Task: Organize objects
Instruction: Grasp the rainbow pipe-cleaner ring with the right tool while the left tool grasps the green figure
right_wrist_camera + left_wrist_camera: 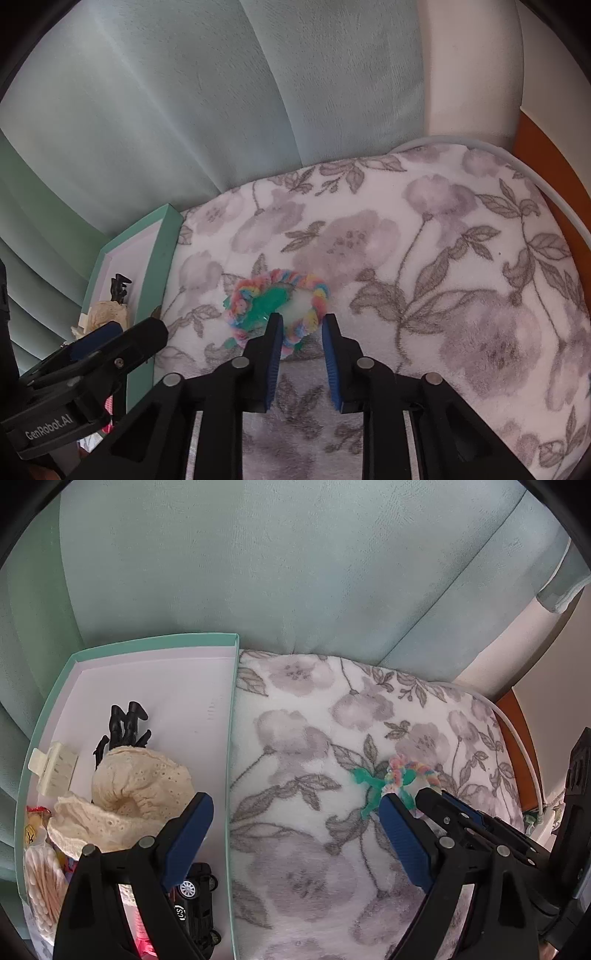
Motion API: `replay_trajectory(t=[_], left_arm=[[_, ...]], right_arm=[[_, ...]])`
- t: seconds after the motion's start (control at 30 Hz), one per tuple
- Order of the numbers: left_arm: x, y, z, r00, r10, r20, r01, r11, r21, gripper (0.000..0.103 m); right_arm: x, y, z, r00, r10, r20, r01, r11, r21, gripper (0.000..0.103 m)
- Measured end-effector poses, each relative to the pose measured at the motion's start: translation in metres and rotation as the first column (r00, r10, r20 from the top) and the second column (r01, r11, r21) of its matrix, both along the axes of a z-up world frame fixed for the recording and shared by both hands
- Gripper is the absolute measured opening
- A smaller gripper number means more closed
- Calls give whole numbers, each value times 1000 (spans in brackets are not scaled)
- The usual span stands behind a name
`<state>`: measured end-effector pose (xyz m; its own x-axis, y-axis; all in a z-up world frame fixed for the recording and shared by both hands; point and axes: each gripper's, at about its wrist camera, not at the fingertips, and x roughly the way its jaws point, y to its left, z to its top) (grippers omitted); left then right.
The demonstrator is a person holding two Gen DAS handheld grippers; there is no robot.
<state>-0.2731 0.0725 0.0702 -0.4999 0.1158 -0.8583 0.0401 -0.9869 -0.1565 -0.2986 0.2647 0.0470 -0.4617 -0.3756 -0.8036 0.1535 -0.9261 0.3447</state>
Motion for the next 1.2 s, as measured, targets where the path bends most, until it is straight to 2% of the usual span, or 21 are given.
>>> replay_trajectory(t=[0.1, 0.3, 0.53, 0.83, 1.07, 1.13, 1.2], left_arm=[[-1, 3, -1, 1000, -6, 0, 6, 1000, -1, 92], [-1, 12, -3, 1000, -25, 2, 25, 1000, -5, 91], [-5, 26, -5, 998, -59, 9, 59, 998, -2, 87], [-17, 54, -18, 994, -104, 36, 104, 995, -4, 87], [-25, 71, -32, 991, -118, 60, 118, 993, 1, 86], [-27, 74, -34, 991, -121, 63, 121, 993, -2, 76], [-30, 76, -37, 990, -119, 73, 120, 993, -11, 74]], right_arm=[[1, 3, -2, 1000, -10, 0, 10, 1000, -12, 15], [3, 12, -1, 1000, -17, -7, 17, 999, -41, 10], [6, 30, 0, 999, -53, -4, 52, 997, -56, 9], [12, 71, 0, 991, -135, 8, 135, 989, -62, 9], [15, 86, -4, 989, -144, 18, 145, 988, -58, 9], [16, 86, -4, 990, -141, 19, 142, 988, -56, 9], [15, 86, -4, 990, -141, 20, 142, 988, -57, 9]])
